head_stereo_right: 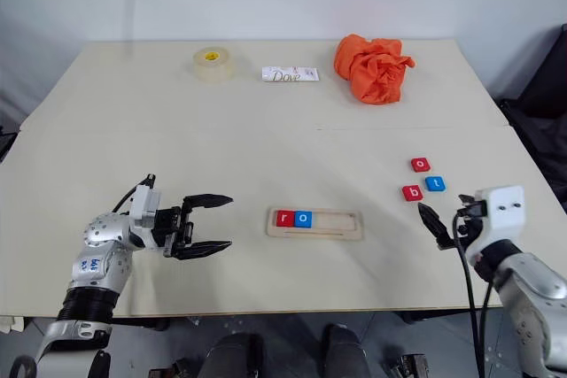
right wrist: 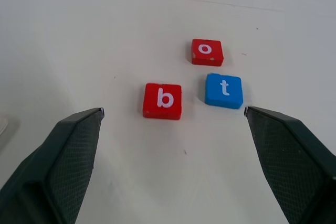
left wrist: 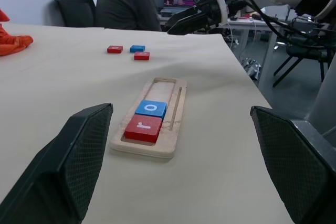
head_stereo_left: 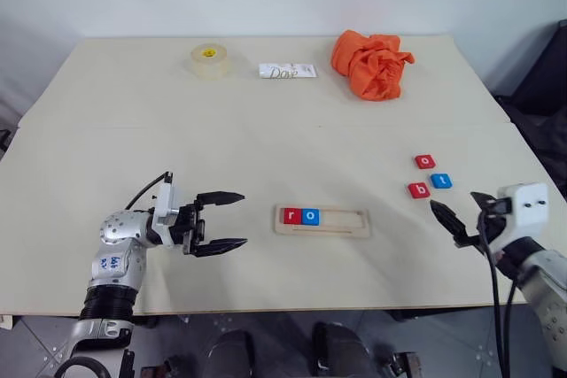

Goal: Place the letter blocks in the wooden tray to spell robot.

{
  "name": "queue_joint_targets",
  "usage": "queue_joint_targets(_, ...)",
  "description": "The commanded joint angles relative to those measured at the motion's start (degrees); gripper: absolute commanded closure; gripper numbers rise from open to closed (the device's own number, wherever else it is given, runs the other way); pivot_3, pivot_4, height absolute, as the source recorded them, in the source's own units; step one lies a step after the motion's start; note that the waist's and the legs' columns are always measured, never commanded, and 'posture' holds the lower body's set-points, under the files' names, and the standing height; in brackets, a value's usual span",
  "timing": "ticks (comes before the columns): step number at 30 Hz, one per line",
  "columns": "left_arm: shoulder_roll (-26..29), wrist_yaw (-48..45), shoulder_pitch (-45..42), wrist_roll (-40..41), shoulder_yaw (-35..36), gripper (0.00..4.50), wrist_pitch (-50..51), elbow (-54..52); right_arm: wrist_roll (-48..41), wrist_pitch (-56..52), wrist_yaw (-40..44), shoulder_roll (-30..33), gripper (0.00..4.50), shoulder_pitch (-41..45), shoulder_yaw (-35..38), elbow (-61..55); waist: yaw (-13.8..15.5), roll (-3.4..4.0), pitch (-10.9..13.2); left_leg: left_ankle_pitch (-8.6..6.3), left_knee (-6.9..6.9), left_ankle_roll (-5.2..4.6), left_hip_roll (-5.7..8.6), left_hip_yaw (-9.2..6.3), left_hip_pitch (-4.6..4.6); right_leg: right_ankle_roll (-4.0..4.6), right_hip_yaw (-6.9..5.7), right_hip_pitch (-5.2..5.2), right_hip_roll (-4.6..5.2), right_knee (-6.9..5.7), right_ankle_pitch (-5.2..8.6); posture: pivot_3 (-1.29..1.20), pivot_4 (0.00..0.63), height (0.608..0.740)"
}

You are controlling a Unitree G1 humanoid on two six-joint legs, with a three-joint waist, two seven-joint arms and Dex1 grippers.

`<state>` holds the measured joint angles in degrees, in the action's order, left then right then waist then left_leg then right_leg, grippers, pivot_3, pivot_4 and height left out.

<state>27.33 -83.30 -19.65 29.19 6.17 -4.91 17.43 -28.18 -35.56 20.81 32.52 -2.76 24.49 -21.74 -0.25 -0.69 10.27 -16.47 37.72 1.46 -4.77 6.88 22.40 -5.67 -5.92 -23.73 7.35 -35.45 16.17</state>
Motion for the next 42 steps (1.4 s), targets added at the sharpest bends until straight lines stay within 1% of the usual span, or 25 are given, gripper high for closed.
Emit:
queue_joint_targets(1, -0.44, 0.89, 0.9, 1.44, 0.34, 0.04, 0.28, -3.37, 3.27, -1.41, -5.06, -1.49, 0.0, 4.53, -2.71, 2.75, 0.01, 0.0, 0.0, 0.0, 0.0, 0.0, 0.0, -0.01, 0.0, 0.0, 0.0, -0.01, 0.0, 0.0, 0.0, 0.0, 0.15, 0.74)
queue_joint_targets(9, -1.43, 2.3, 2.26, 1.47, 0.03, 0.04, 0.64, -5.77, 6.85, -3.99, -8.21, -2.32, 0.0, 13.48, -6.31, 11.56, 0.04, 0.01, 0.0, -0.02, -0.05, -0.04, 0.01, 0.01, 0.04, 0.01, -0.01, -0.04, 0.0, 0.03, 0.01, 0.0, 0.15, 0.74)
queue_joint_targets(13, -1.46, 2.85, 3.23, 1.63, 0.13, 0.04, 0.67, -6.96, 7.22, -3.86, -7.33, -2.46, 0.0, 14.4, -6.95, 13.08, 0.03, 0.01, 0.0, -0.03, -0.07, -0.05, 0.01, 0.01, 0.05, 0.01, -0.01, -0.04, 0.0, 0.05, 0.01, 0.0, 0.15, 0.74)
queue_joint_targets(20, -1.26, 3.8, 4.77, 1.84, 0.41, 0.04, 0.87, -8.33, 5.34, -5.3, -5.33, -3.08, 0.0, 13.28, -7.71, 9.94, -0.09, 0.01, 0.0, -0.04, -0.08, -0.06, 0.0, 0.03, 0.04, 0.0, -0.01, -0.05, -0.01, 0.06, 0.01, 0.0, 0.15, 0.74)
queue_joint_targets(34, -1.99, 5.04, 4.51, 1.35, -0.16, 0.04, 0.41, -8.54, 8.24, -1.37, -4.05, -5.31, 0.0, 17.07, -9.91, 19.8, -0.23, 0.01, 0.0, -0.04, -0.08, -0.06, -0.01, 0.04, 0.03, 0.0, -0.01, -0.04, -0.01, 0.07, 0.0, 0.0, 0.15, 0.74)
queue_joint_targets(37, -1.78, 4.98, 4.79, 1.56, 0.05, 0.0, 0.53, -8.82, 8.16, -2.26, -4.7, -6.0, 0.62, 17.22, -9.66, 19.8, -0.42, 0.01, 0.0, -0.04, -0.07, -0.06, -0.01, 0.03, 0.03, 0.0, -0.01, -0.03, -0.01, 0.05, 0.0, 0.0, 0.15, 0.74)
queue_joint_targets(42, -0.78, 4.57, 6.04, 1.78, 0.64, 0.0, 0.69, -9.39, 8.07, -2.73, -5.43, -7.42, 2.28, 14.87, -10.15, 15.56, -1.01, 0.01, -0.01, -0.04, -0.13, -0.06, -0.02, 0.01, 0.02, 0.01, -0.02, -0.03, -0.02, 0.07, 0.01, 0.0, 0.15, 0.74)
